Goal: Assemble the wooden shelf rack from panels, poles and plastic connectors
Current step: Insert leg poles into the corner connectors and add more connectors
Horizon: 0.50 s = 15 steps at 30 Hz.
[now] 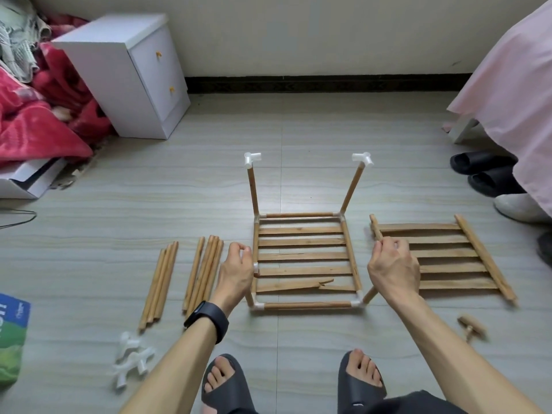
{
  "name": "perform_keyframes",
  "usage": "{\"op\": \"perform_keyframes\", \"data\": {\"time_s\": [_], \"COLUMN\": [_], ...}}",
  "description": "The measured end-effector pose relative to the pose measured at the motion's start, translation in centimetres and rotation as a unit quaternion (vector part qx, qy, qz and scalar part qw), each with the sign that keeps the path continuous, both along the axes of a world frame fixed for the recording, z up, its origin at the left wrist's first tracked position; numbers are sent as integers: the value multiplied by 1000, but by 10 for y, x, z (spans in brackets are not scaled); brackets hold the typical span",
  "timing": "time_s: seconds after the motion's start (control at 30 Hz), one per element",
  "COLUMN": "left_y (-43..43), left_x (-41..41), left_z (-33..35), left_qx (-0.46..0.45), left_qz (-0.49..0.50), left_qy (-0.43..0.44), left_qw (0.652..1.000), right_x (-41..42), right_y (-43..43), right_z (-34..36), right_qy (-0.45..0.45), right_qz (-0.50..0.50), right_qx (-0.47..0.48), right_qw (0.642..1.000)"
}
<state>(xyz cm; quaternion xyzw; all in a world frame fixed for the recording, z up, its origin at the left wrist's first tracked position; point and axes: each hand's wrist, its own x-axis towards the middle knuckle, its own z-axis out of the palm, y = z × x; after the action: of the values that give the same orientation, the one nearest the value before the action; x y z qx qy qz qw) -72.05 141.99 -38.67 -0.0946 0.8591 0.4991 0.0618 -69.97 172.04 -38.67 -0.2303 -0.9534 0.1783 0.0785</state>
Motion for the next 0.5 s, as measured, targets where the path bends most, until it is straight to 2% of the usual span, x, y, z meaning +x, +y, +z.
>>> {"op": "perform_keyframes", "data": {"time_s": [0.2,0.27,0.33,0.4,0.47,0.5], "left_y": [-4,-10,-23,-43,-69,-82], "left_x": [4,-1,-5,-9,-6,-2], "left_z": [-6,-5,-5,-15,-37,-52], "left_qx": [41,87,168,224,197,146], "left_qz": [-21,-31,3,87,155,165], "left_qy": [-18,-38,-32,-31,-70,-103], "left_qw": [999,995,985,970,965,970], "right_x": [15,19,20,16,6,-1], "right_y": [-1,-9,-28,-60,-98,-117], "right_z": [4,11,17,21,23,23], "right_qy": [-36,-23,24,48,53,48], "right_qz": [10,41,124,217,308,355], "right_qx": [94,139,170,156,106,81], "right_qw": [995,989,977,962,944,930]}}
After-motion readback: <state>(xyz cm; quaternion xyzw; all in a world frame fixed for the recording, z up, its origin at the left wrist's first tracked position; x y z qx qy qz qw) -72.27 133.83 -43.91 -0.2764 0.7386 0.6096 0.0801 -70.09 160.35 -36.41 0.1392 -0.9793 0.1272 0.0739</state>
